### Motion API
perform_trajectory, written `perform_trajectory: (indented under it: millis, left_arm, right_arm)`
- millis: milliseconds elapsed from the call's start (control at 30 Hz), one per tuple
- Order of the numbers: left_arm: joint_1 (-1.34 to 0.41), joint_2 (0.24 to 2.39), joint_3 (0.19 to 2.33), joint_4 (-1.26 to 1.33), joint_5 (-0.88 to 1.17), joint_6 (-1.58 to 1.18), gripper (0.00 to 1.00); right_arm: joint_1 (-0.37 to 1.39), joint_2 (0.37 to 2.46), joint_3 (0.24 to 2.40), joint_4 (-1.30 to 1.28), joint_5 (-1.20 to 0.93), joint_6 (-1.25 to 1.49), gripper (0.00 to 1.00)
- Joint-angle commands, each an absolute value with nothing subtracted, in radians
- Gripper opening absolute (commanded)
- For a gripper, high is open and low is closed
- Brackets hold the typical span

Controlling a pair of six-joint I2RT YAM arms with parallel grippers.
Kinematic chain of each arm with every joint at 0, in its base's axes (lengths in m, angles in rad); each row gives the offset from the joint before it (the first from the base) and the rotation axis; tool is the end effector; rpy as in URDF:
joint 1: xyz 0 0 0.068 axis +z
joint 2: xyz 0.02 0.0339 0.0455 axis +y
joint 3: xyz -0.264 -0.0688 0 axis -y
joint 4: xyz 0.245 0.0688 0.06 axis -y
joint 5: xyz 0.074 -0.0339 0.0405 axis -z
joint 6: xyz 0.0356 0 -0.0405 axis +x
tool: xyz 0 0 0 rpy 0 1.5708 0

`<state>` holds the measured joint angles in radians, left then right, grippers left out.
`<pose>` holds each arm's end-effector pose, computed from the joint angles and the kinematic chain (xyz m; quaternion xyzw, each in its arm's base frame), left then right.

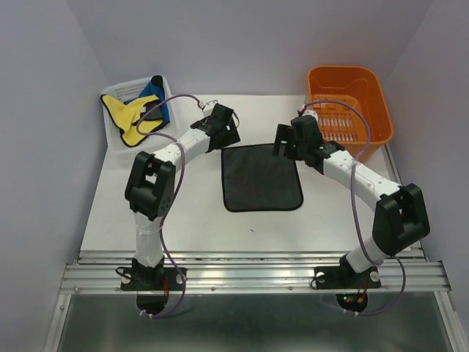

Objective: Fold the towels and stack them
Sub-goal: Flatten out the crumpled towel

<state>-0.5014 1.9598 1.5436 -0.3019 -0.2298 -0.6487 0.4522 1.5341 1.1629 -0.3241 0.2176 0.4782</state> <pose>0.3988 -0.2093 0.2421 -0.1138 0.8985 -0.1358 0.4015 0.3127 0.1434 0.2747 0.0577 0.8997 0.1011 0.4207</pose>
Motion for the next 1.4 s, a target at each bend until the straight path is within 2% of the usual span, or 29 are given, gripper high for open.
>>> perform_trajectory:
  millis: [0, 133, 300, 600, 733, 867, 933, 967, 1033, 1100, 1133, 1167, 1367]
  left_arm:
    - [-0.491, 2.042, 1.663, -0.445, -0.311, -0.684, 0.91]
    - [-0.491, 2.091, 1.672, -0.443, -0.339, -0.745, 0.89]
    - [-0.48, 2.164, 1.718, -0.442, -0.347, -0.791, 0.82]
    - [-0.457, 2.203, 1.744, -0.396, -0.311, -0.818, 0.8]
    - [-0.449, 2.227, 1.759, -0.396, -0.311, -0.812, 0.72]
    - [-0.459, 2.261, 1.781, -0.397, -0.282, -0.772, 0.57]
    - [-0.463, 2.276, 1.779, -0.411, -0.301, -0.769, 0.53]
    - [-0.463, 2.283, 1.773, -0.41, -0.295, -0.767, 0.46]
    - [-0.465, 2.286, 1.767, -0.41, -0.296, -0.764, 0.4]
    - [-0.466, 2.289, 1.756, -0.41, -0.307, -0.762, 0.27]
    - [-0.468, 2.29, 1.755, -0.408, -0.307, -0.755, 0.08]
    - [-0.468, 2.292, 1.756, -0.41, -0.308, -0.749, 0.0]
    - [-0.471, 2.269, 1.735, -0.413, -0.36, -0.722, 0.0]
  right_arm:
    - [0.451, 1.586, 1.224, -0.272, 0.336, 0.489, 1.0]
    - [0.451, 1.634, 1.247, -0.252, 0.354, 0.491, 1.0]
    - [0.453, 1.683, 1.261, -0.238, 0.333, 0.48, 1.0]
    - [0.451, 1.726, 1.264, -0.209, 0.295, 0.468, 1.0]
    - [0.451, 1.74, 1.276, -0.206, 0.316, 0.465, 1.0]
    - [0.451, 1.755, 1.29, -0.198, 0.386, 0.488, 1.0]
    - [0.453, 1.763, 1.292, -0.187, 0.409, 0.488, 1.0]
    - [0.449, 1.769, 1.295, -0.18, 0.416, 0.486, 1.0]
    - [0.449, 1.778, 1.31, -0.173, 0.445, 0.485, 1.0]
    - [0.451, 1.789, 1.327, -0.175, 0.469, 0.477, 1.0]
    - [0.451, 1.807, 1.347, -0.172, 0.486, 0.473, 1.0]
    - [0.453, 1.815, 1.357, -0.167, 0.492, 0.462, 1.0]
    - [0.448, 1.96, 1.535, -0.228, 0.489, 0.434, 1.0]
